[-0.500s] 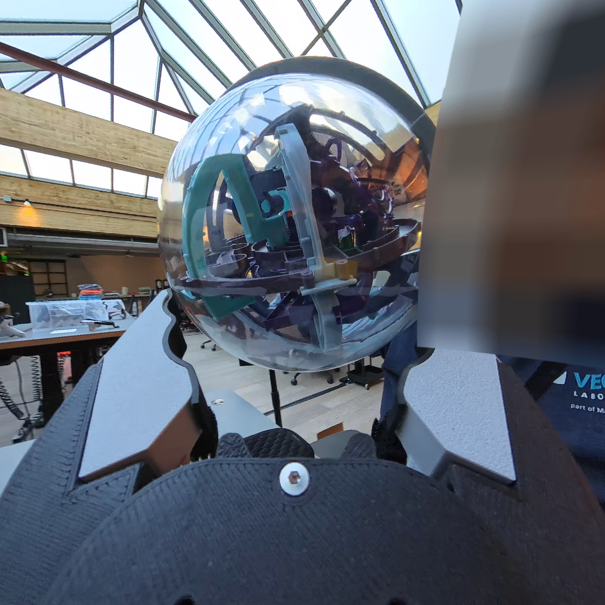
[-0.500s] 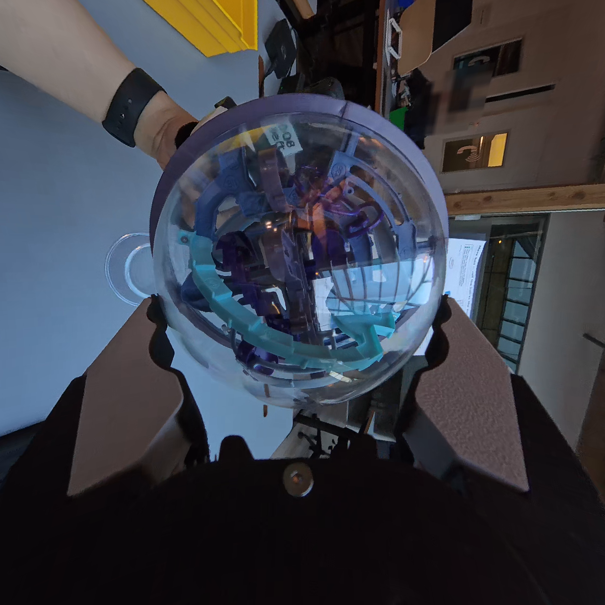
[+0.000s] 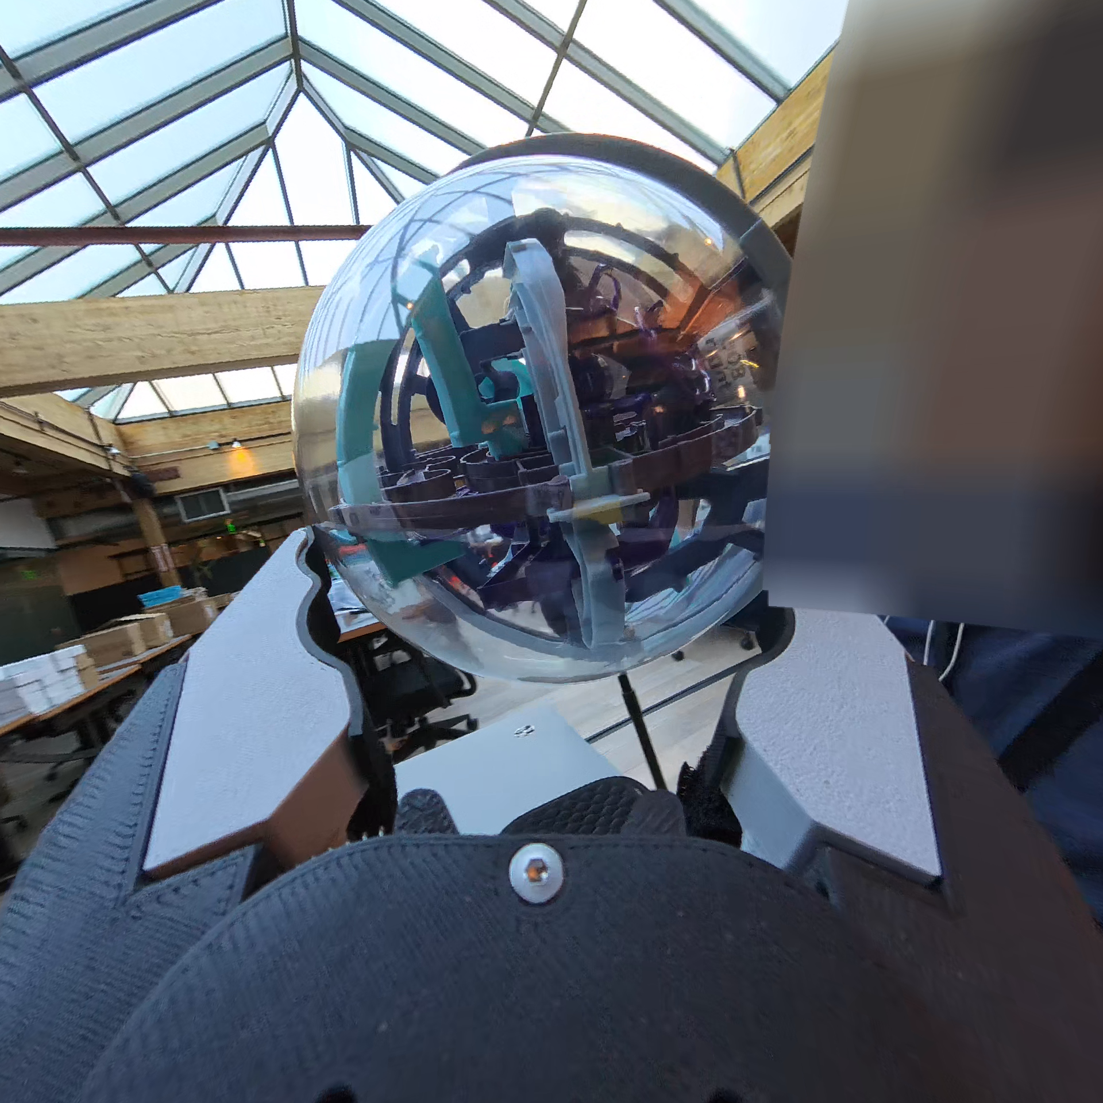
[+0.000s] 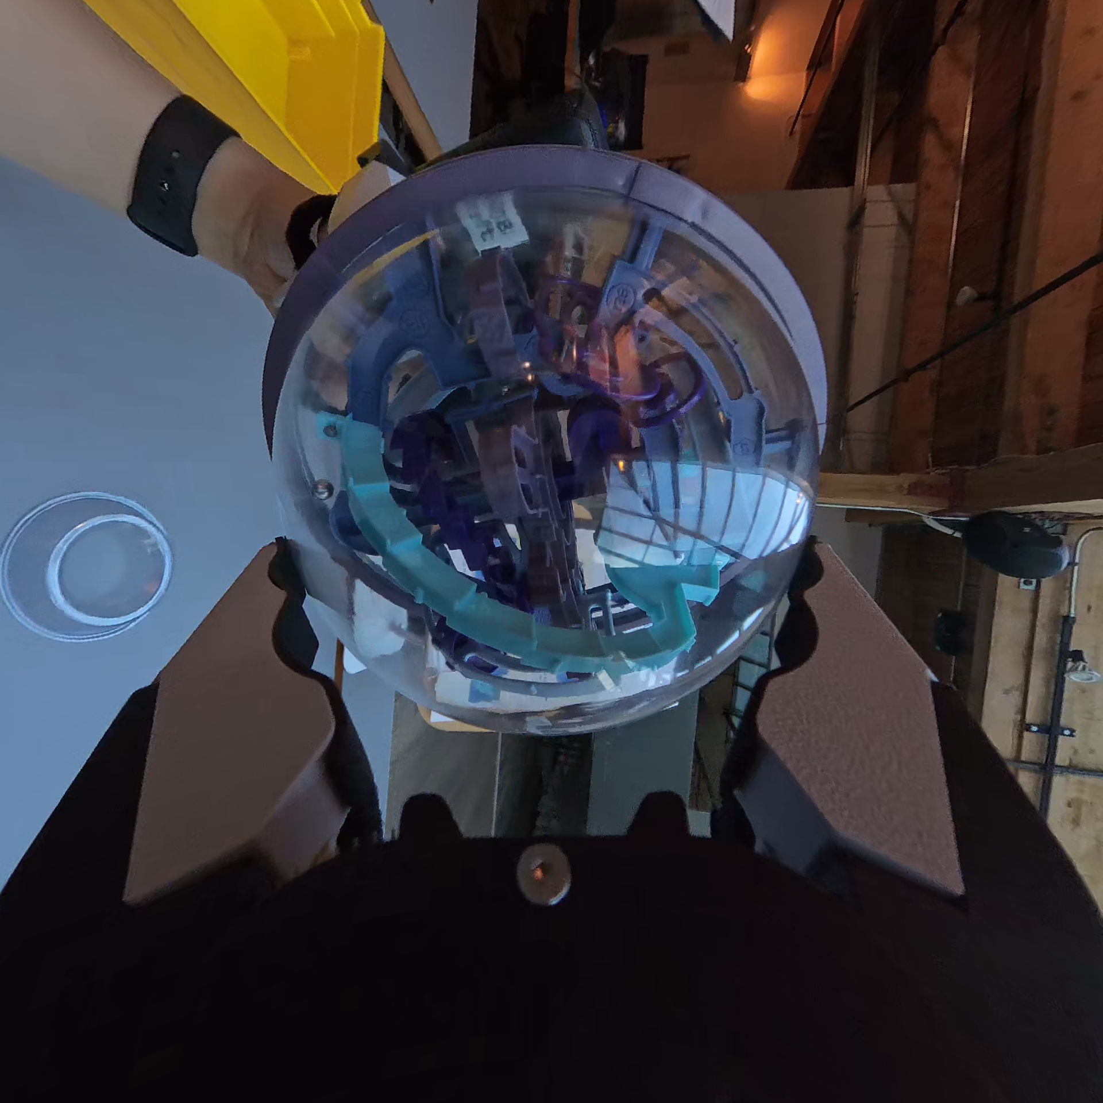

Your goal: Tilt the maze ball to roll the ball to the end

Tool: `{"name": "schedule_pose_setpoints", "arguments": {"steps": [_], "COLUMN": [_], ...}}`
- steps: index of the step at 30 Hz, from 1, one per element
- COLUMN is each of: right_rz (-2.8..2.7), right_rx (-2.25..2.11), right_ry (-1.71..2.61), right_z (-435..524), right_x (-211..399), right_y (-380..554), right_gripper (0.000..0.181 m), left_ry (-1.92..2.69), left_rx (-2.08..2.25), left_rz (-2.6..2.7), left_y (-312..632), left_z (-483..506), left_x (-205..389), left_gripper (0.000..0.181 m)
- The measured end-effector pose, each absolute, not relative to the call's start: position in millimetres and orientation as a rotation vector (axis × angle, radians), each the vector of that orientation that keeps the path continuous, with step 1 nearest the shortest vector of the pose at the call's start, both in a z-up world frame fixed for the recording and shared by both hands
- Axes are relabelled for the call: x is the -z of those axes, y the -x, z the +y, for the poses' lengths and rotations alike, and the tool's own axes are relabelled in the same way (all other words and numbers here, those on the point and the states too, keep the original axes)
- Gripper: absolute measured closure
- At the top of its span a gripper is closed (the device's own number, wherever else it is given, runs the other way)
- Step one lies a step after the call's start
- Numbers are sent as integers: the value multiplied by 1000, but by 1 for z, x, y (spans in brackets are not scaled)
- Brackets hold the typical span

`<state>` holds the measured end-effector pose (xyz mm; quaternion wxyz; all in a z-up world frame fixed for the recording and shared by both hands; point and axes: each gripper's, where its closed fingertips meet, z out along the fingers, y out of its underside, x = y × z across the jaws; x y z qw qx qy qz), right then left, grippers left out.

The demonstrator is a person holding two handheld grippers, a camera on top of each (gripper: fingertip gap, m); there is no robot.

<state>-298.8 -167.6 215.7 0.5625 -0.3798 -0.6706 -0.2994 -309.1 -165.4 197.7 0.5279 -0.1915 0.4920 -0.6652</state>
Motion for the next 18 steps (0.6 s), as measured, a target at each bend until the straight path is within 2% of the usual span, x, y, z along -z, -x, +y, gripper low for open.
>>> {"name": "schedule_pose_setpoints", "arguments": {"steps": [18], "right_rz": [-1321], "right_rx": [462], "right_ry": [592], "right_z": [-199], "right_x": [-236], "right_y": [311], "right_gripper": [24], "left_ry": [578], "left_rx": [1315], "left_rz": [1198], "left_y": [329], "left_z": [-202], "left_x": [-228], "left_gripper": [39]}}
